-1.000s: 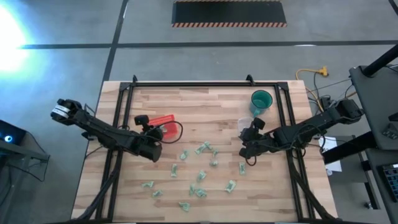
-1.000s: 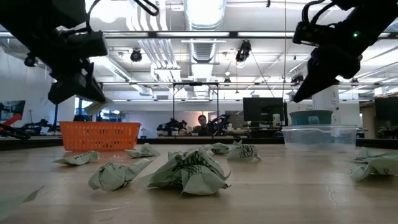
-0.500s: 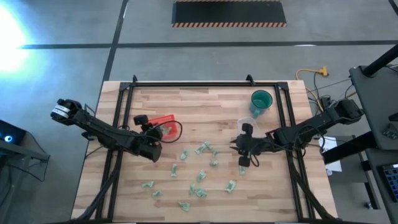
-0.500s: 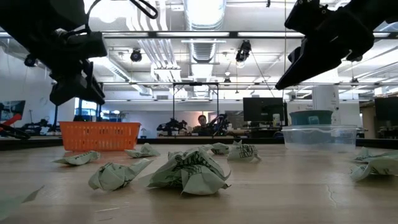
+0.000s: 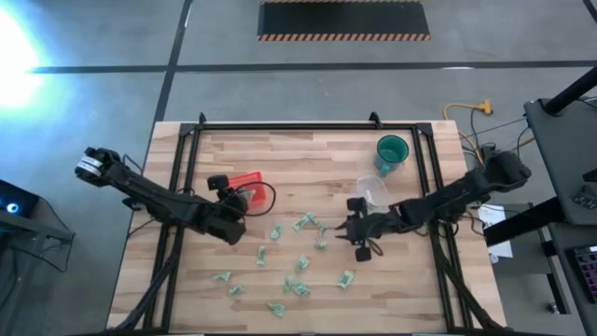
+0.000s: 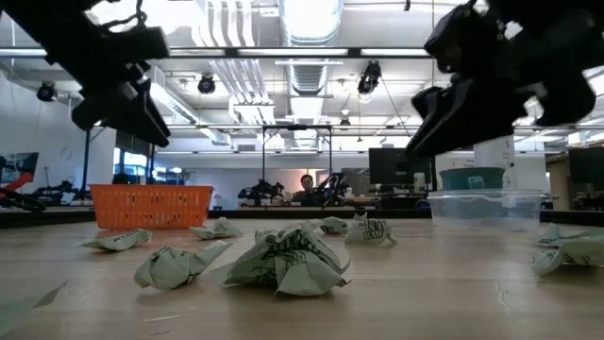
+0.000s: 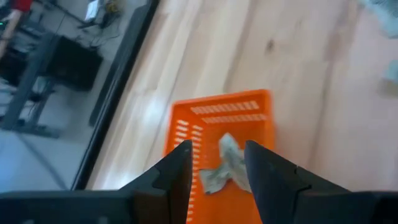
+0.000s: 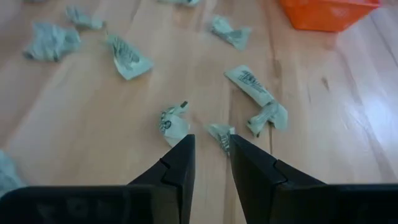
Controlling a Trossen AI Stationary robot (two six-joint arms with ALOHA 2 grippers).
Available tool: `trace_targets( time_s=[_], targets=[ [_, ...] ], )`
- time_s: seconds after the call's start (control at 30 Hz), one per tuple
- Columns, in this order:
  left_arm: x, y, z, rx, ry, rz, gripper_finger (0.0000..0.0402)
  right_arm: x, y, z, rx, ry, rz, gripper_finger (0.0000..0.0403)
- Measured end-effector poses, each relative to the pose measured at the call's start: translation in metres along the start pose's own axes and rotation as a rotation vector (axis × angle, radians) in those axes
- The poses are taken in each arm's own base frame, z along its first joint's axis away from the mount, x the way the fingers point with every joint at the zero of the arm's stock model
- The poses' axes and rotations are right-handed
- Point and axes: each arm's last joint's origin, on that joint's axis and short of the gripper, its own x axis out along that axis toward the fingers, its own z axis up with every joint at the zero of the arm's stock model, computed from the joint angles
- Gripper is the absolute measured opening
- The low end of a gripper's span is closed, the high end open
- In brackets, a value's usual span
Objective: Pick and place items into bin
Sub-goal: Put the stevia packet into the transparent container
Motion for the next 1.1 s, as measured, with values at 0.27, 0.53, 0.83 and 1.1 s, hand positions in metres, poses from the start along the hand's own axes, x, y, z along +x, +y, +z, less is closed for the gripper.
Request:
trace_targets(
  time_s=[0.27, 0.53, 0.83, 1.1],
  targets=[
    [-0.013, -0.007, 0.008, 0.020, -0.056, -0.059, 0.0130, 0.038, -0.006, 0.003, -0.082, 0.088, -0.034, 0.0084],
    [-0.015, -0.008, 0.007, 0.029, -0.059, -0.064, 0.0130, 0.058, -0.009, 0.008, -0.106, 0.168, -0.044, 0.0077],
    [-0.015, -0.008, 0.007, 0.028, -0.059, -0.065, 0.0130, 0.059, -0.012, 0.006, -0.080, 0.177, -0.053, 0.0083],
    [-0.015, -0.008, 0.007, 0.026, -0.061, -0.066, 0.0130, 0.061, -0.013, 0.007, -0.073, 0.167, -0.048, 0.0079]
  ],
)
